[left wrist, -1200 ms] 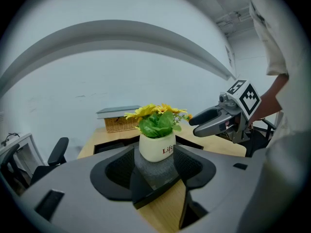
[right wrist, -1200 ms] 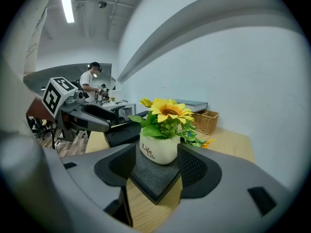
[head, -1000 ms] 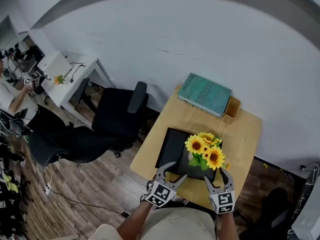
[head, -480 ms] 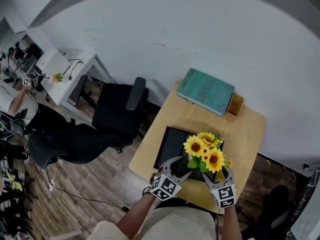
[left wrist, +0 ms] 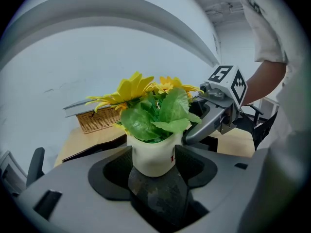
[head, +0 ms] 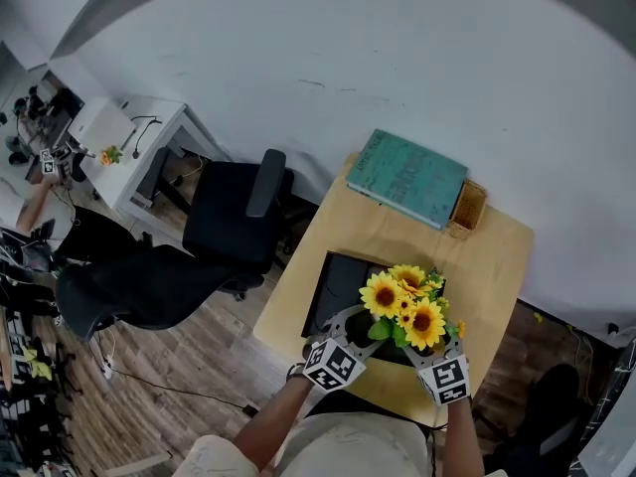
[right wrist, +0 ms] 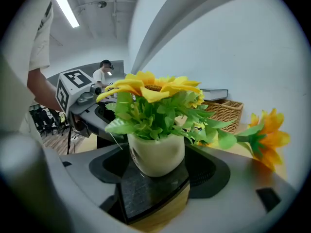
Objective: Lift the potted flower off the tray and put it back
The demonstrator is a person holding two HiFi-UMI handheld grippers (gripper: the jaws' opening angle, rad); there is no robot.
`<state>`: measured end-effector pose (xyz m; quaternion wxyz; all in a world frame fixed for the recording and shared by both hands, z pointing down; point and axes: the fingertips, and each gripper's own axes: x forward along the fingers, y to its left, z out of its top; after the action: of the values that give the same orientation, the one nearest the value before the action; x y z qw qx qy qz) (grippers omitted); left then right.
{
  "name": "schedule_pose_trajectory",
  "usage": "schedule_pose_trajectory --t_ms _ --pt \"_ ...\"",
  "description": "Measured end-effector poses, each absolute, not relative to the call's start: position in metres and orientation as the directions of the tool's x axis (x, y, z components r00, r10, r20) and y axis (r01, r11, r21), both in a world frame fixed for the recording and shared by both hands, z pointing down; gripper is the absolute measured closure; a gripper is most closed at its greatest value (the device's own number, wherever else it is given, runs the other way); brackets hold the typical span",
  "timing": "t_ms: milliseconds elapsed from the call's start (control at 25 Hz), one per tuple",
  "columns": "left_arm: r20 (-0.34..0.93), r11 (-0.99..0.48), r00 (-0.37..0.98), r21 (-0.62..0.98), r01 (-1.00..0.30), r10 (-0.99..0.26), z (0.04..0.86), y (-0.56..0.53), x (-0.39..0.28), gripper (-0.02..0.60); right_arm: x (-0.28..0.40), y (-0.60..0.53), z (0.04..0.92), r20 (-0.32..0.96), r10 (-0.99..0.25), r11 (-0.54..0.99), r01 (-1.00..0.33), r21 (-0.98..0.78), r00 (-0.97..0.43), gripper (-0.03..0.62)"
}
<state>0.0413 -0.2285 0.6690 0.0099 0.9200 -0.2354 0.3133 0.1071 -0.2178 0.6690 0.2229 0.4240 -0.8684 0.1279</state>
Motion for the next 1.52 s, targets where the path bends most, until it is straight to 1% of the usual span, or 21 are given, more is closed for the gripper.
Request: schedule_pose_trajectory --t_ms 160,520,1040,1520 --pt "0.584 -0.898 0.701 -0.124 -0.421 -0.409 0.67 -0.231 0.045 0.319 0.099 -0.223 0.668 0.502 -0.657 0.635 -0.772 -0.032 -0.562 0.244" --pt "0.566 -0.876 0.696 -0.106 -0.471 -0.443 0.67 -0.231 0.045 0.322 0.101 -0.225 0.668 0.498 -0.675 0.619 -0.785 -0.019 -0.544 0.246" --pt "0.555 -0.864 0.694 -0.093 -0.495 -0.458 0.664 -0.216 0.041 0.324 0.099 -0.211 0.662 0.513 -0.666 0.639 -0.769 0.017 -0.542 0.246" --pt "0.511 -0.861 0.714 -0.117 -0.494 -0.479 0.64 -0.195 0.03 0.324 0.088 -0.19 0.636 0.482 -0.692 0.638 -0.768 0.058 -0.538 0.246"
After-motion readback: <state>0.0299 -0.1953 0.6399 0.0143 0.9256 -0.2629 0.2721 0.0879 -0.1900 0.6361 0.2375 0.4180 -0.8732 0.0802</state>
